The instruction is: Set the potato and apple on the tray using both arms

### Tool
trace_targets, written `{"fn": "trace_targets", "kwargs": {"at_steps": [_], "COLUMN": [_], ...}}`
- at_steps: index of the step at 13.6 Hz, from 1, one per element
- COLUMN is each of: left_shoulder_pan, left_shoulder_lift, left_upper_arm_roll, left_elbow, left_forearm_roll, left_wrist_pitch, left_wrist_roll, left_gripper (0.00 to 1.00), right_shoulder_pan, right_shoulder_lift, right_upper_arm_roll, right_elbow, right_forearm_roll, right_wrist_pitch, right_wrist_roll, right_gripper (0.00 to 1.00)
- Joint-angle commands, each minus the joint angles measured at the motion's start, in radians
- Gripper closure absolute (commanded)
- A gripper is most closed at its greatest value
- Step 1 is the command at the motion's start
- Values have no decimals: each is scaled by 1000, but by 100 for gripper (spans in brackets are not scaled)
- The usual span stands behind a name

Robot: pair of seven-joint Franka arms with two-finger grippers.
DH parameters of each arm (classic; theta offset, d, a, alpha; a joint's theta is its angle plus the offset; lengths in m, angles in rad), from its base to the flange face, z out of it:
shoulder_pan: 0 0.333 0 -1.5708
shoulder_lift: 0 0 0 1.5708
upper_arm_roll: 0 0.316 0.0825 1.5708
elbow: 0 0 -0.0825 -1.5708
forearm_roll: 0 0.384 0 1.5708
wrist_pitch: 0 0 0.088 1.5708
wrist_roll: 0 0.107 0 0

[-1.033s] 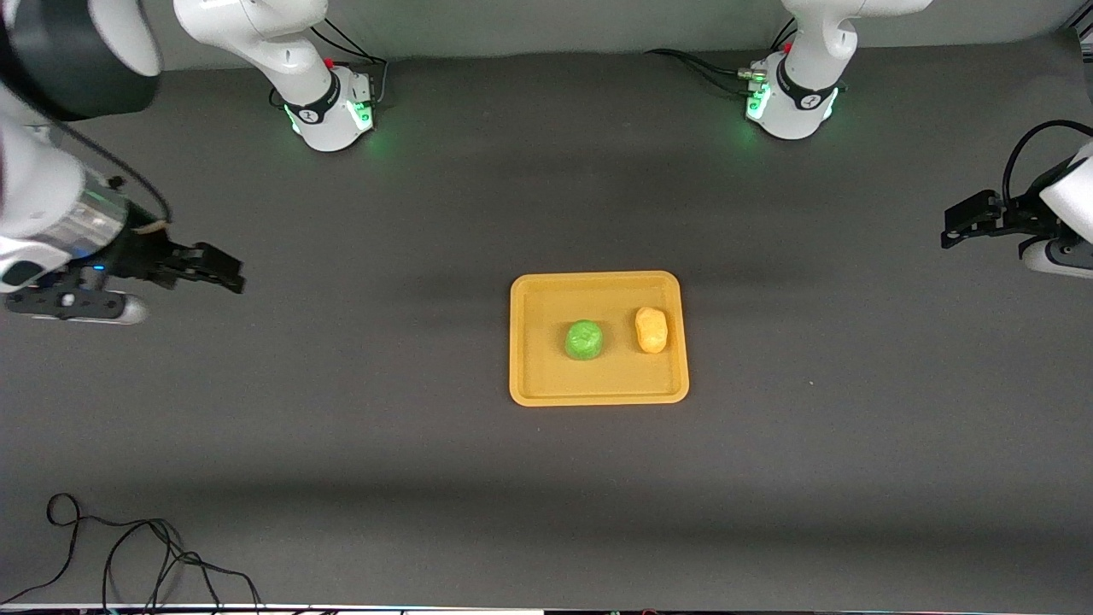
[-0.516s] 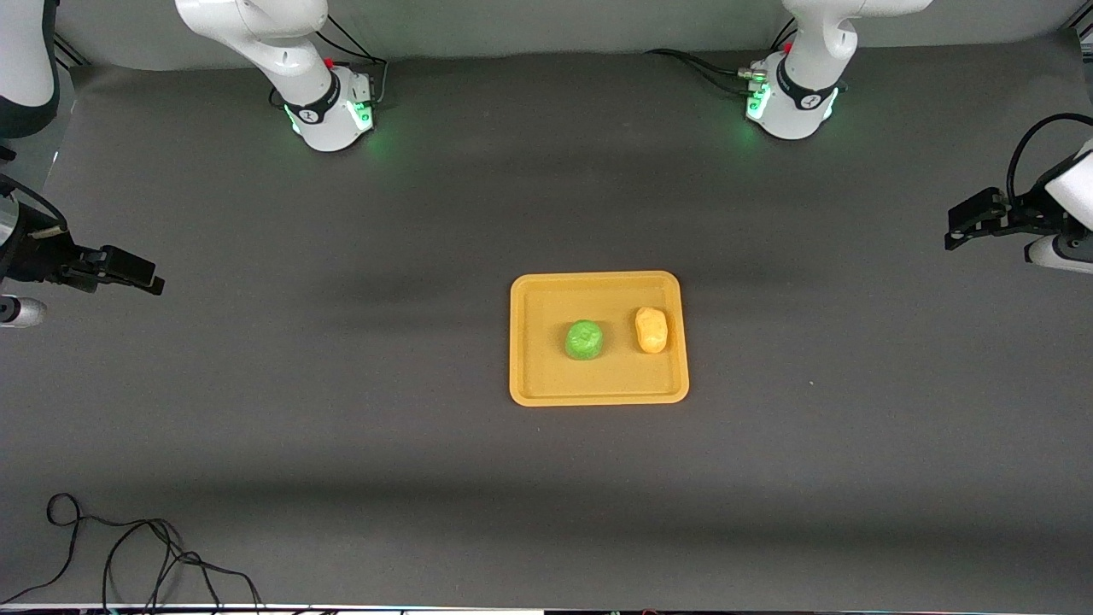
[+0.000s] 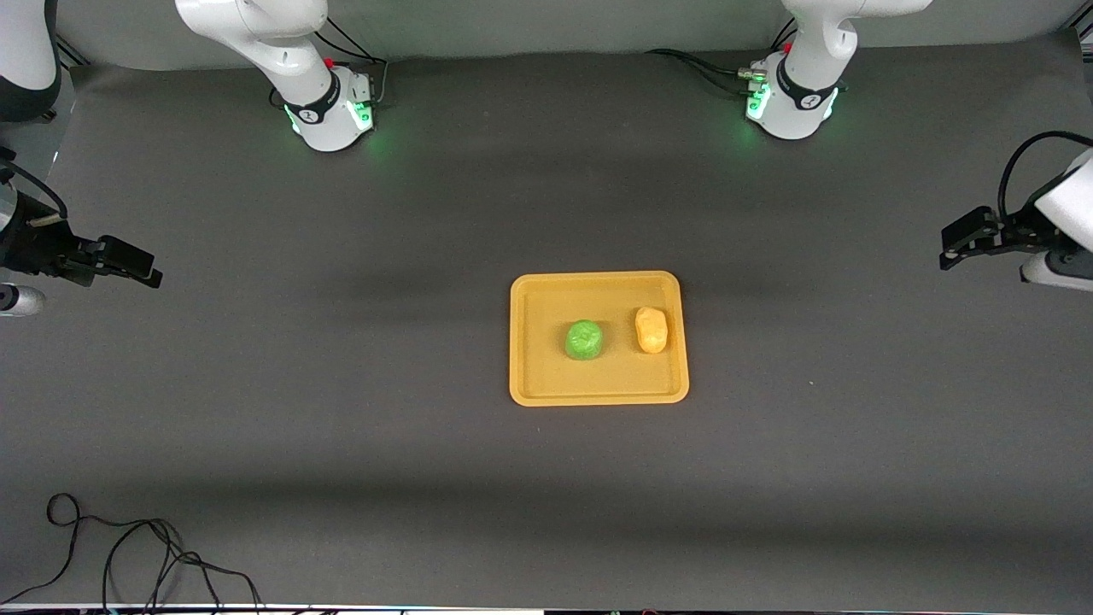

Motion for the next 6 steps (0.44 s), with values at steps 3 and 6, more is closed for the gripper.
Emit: {"fn": "trace_targets", "kwargs": {"at_steps": [3, 6], "left_shoulder_pan": [-1, -1], "left_shoulder_lift": [-6, -4], "left_upper_arm_roll": [-7, -7], "left_elbow": [-4, -15], "left_forearm_roll": [8, 5], "left_wrist_pitch": [-6, 3], "left_wrist_roll": [-28, -27], "left_gripper": [0, 0], "right_shoulder_pan": [-1, -7], "right_shoulder_lift": [-15, -13], "right_upper_arm_roll": [3, 3], "right_elbow": [-6, -6], "right_forearm_roll": [-20, -19], "right_wrist_pitch": [-21, -21], "right_wrist_roll": [-20, -20], "right_gripper": [0, 0]}}
